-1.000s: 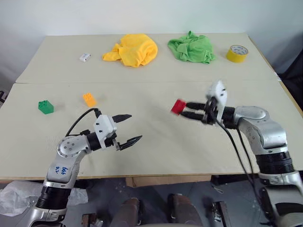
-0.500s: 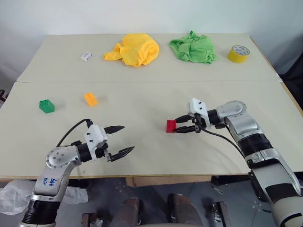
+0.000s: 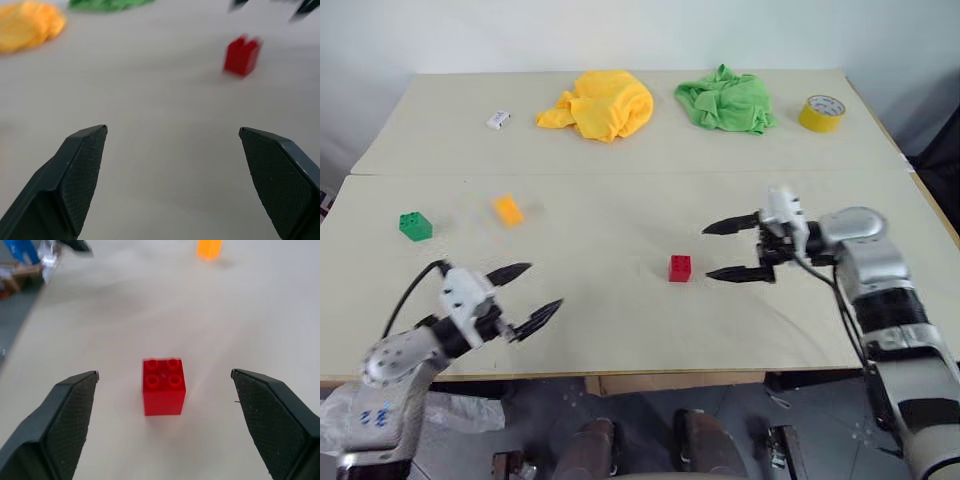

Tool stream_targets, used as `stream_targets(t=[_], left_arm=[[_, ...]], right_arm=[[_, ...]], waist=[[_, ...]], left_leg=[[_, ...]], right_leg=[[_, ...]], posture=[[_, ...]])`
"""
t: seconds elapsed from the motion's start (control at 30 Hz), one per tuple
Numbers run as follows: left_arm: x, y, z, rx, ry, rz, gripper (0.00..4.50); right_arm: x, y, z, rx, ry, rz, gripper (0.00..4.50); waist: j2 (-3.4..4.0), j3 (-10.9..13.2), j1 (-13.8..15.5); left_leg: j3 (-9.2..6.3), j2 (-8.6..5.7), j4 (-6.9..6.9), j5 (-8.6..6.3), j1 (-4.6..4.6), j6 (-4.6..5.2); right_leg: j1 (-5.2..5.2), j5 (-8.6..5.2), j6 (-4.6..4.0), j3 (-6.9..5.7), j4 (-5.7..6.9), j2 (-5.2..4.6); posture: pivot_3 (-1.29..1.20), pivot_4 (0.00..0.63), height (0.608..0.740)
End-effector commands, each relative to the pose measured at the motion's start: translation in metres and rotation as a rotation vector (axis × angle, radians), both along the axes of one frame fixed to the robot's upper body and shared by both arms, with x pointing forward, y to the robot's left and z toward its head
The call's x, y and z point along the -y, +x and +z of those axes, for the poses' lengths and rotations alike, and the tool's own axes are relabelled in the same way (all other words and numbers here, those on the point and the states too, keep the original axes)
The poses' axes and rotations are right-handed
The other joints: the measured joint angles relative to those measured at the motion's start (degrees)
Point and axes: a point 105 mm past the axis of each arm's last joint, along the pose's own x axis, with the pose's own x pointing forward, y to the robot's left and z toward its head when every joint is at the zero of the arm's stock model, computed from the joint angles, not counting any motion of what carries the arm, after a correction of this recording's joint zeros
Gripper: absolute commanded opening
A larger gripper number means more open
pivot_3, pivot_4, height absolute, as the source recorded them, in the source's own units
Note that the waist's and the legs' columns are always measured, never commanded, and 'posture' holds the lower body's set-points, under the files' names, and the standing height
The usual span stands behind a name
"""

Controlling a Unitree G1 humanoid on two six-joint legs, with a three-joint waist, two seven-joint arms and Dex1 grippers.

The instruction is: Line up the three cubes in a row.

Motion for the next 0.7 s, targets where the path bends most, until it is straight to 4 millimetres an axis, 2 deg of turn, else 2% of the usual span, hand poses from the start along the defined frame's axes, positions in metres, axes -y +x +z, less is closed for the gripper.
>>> stream_targets(t=[0.03,0.07,0.1,0.17,0.23,0.3,0.47,0.6,0.7], left_arm=[[-0.047,-0.018,-0.01,0.014,0.008,0.237,4.5],[-0.064,-0.026,-0.015,0.017,-0.007,0.339,4.5],[-0.079,-0.035,-0.017,0.026,-0.057,0.437,4.5],[-0.101,-0.049,-0.02,0.047,-0.139,0.587,4.5],[-0.109,-0.061,-0.029,0.026,-0.132,0.649,4.5],[-0.114,-0.067,-0.031,0.027,-0.139,0.692,4.5],[-0.148,-0.074,-0.023,0.115,-0.208,0.937,4.5],[-0.152,-0.057,-0.014,0.157,-0.266,1.007,4.5],[-0.145,-0.027,0.009,0.219,-0.293,0.97,4.5]], right_arm=[[-0.009,-0.019,0.014,0.109,0.165,0.062,4.49],[-0.011,-0.02,0.014,0.148,0.214,0.037,4.49],[-0.015,-0.014,0.022,0.259,0.297,-0.021,4.49],[-0.017,-0.009,0.023,0.263,0.383,-0.099,4.49],[-0.019,-0.017,0.003,0.231,0.321,-0.064,4.49],[-0.02,-0.023,-0.006,0.229,0.298,-0.043,4.49],[-0.019,-0.023,-0.005,0.236,0.332,-0.079,4.49],[-0.017,-0.023,-0.005,0.239,0.328,-0.097,4.49],[-0.016,-0.023,-0.001,0.247,0.338,-0.11,4.49]], waist=[[-0.01,0.0,-0.08],[0.0,0.0,-0.15],[-0.02,0.01,-0.43],[-0.04,0.02,-0.52],[-0.07,0.04,0.09],[-0.11,0.02,0.67],[-0.12,0.01,1.17],[-0.13,0.01,0.91],[-0.17,-0.01,1.1]], left_leg=[[0.0,0.01,0.01,-0.01,0.02,-0.01],[0.04,0.01,0.01,-0.05,0.08,-0.02],[0.05,0.04,-0.03,-0.06,0.11,-0.03],[0.13,0.11,-0.04,-0.1,0.13,-0.07],[0.13,0.11,0.03,-0.1,0.13,-0.07],[0.07,0.1,0.09,-0.13,0.13,-0.02],[0.08,0.03,0.21,-0.23,0.16,0.14],[0.09,0.04,0.15,-0.25,0.21,0.1],[0.08,0.04,0.18,-0.25,0.2,0.1]], right_leg=[[0.05,0.0,0.0,-0.01,-0.06,0.0],[0.05,0.0,0.0,0.04,-0.06,0.0],[0.07,0.0,0.0,0.05,-0.05,0.01],[0.04,-0.01,-0.02,0.08,-0.03,0.09],[0.03,-0.01,-0.02,0.08,0.01,0.08],[0.1,-0.01,-0.03,0.03,-0.01,0.04],[0.2,0.0,0.0,0.07,-0.03,-0.06],[0.18,0.0,-0.01,0.07,0.0,-0.04],[0.19,0.0,0.0,0.03,0.02,-0.03]], posture=[[0.0,0.15,0.74],[0.0,0.15,0.74],[0.0,0.15,0.74],[0.0,0.15,0.74],[0.0,0.15,0.74],[0.0,0.15,0.74],[0.0,0.15,0.74],[0.0,0.15,0.74],[0.0,0.15,0.74]])
